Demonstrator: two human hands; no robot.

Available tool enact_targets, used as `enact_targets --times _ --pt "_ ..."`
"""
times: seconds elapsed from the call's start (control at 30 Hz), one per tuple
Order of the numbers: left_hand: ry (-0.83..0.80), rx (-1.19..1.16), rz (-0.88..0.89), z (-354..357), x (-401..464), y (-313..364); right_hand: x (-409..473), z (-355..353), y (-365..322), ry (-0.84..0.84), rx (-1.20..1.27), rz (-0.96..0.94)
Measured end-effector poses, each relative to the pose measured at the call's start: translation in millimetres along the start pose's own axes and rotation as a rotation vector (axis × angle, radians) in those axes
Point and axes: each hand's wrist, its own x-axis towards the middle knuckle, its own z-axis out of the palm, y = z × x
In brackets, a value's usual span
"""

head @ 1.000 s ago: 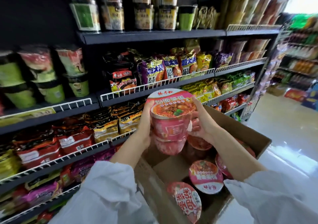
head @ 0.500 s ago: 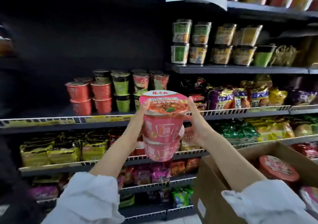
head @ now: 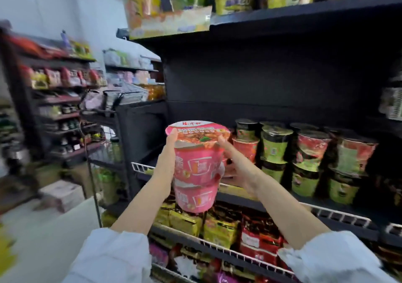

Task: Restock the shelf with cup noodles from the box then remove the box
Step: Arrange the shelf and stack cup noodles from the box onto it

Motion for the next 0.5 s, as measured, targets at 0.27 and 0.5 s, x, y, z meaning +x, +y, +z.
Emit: enact_targets --times 0.27,0.5 --pt "0.108 0.069 0.025 -45 127 10 146 48 -20 0.017 0.060 -0.027" --pt "0.018 0.119 -0.017 -78 269 3 280 77 -17 0.100 0.112 -0.037"
